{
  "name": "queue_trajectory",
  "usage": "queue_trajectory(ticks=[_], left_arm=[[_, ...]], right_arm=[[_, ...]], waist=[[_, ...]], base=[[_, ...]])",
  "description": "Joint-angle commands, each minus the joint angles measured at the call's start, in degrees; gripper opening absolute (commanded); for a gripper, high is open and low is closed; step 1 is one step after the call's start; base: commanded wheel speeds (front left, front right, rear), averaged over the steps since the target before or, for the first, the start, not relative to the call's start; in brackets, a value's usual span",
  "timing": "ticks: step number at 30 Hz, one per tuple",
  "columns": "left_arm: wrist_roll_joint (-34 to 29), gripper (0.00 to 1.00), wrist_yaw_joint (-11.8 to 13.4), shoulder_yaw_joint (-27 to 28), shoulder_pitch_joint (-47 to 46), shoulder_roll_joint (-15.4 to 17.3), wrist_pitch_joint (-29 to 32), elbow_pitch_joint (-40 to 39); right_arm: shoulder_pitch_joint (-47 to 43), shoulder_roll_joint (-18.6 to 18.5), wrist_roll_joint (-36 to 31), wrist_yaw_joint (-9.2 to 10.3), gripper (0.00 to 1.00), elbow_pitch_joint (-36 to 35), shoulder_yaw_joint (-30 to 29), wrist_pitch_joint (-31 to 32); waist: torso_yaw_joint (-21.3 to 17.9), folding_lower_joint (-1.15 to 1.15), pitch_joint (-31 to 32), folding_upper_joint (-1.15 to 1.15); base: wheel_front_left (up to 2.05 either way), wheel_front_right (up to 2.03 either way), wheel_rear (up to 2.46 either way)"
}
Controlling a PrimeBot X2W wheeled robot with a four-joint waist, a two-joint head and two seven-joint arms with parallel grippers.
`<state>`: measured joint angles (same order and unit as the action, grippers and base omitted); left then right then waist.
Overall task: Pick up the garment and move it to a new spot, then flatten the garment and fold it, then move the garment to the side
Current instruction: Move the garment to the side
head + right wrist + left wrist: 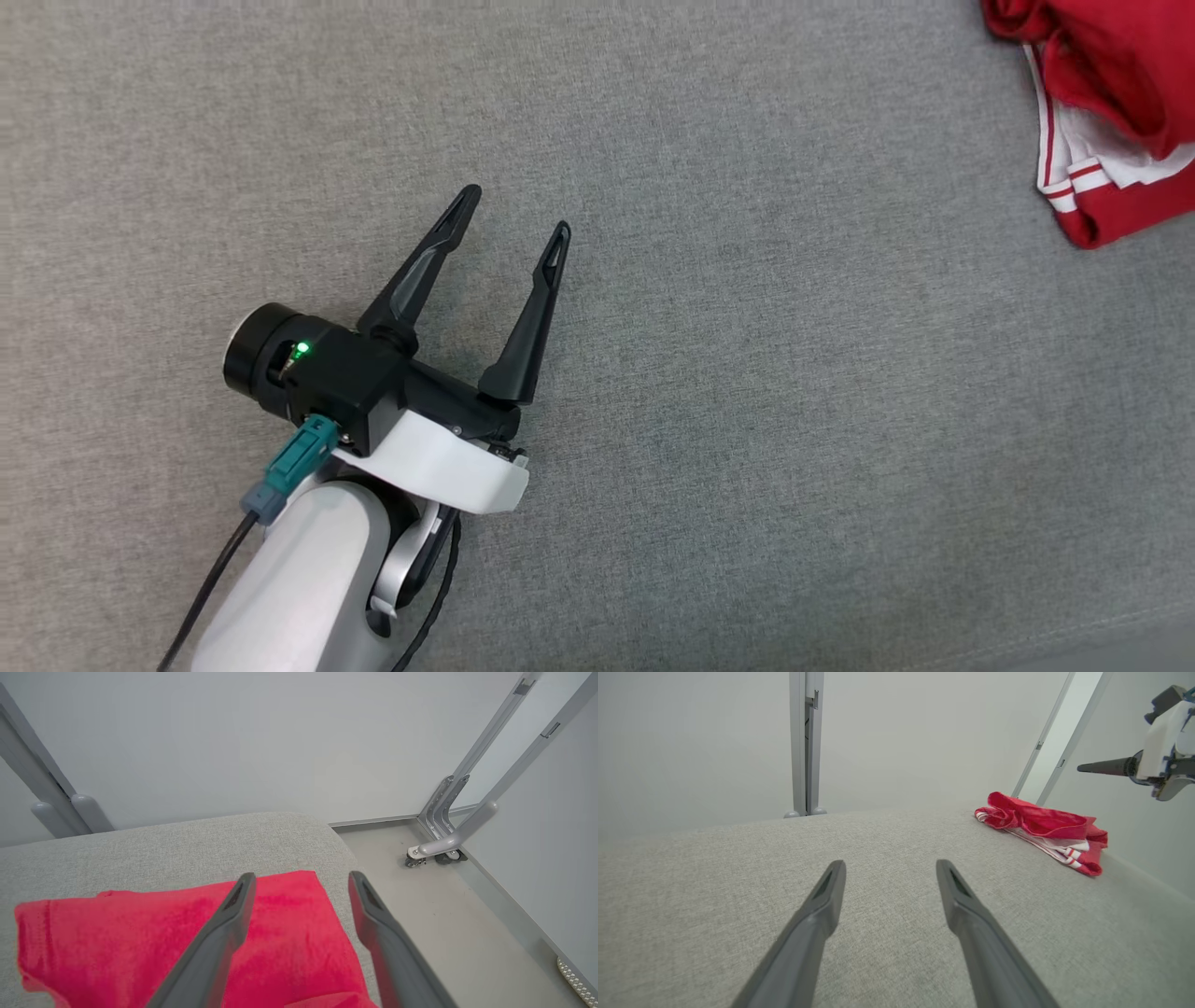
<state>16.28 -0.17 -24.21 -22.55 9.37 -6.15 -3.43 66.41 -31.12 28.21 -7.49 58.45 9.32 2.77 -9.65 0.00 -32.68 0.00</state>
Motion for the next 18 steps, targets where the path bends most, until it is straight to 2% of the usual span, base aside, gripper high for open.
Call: queue_trajectory(ticks=[1,5,12,18], left_arm=[[0.5,1.0,0.2,0.1,-0.3,-0.2,-0.7,0.4],[1.6,1.0,0.3,0.4,1.0,-0.8,-2.5,2.2],[3.8,1.0,1.0,2.2,3.5,-1.5,-5.4,5.2],[5.9,1.0,2.7,5.6,7.2,-0.5,-6.9,7.0]], right_arm=[[0.6,-0.5,-1.0,-0.02,1.0,0.4,0.4,-1.4],[-0.2,0.2,-2.2,-0.02,1.0,-0.4,2.4,-3.8],[-4.6,-0.1,-1.6,-0.02,1.0,-5.9,5.9,-7.1],[-12.9,-0.7,0.8,-0.02,1.0,-16.0,7.0,-7.8]], waist=[[0.4,0.0,1.3,0.0],[1.1,0.0,4.9,0.0],[3.1,0.0,12.8,0.0],[5.8,0.0,20.9,0.0]], base=[[0.0,0.0,0.0],[0.0,0.0,0.0],[0.0,0.0,0.0],[0.0,0.0,0.0]])
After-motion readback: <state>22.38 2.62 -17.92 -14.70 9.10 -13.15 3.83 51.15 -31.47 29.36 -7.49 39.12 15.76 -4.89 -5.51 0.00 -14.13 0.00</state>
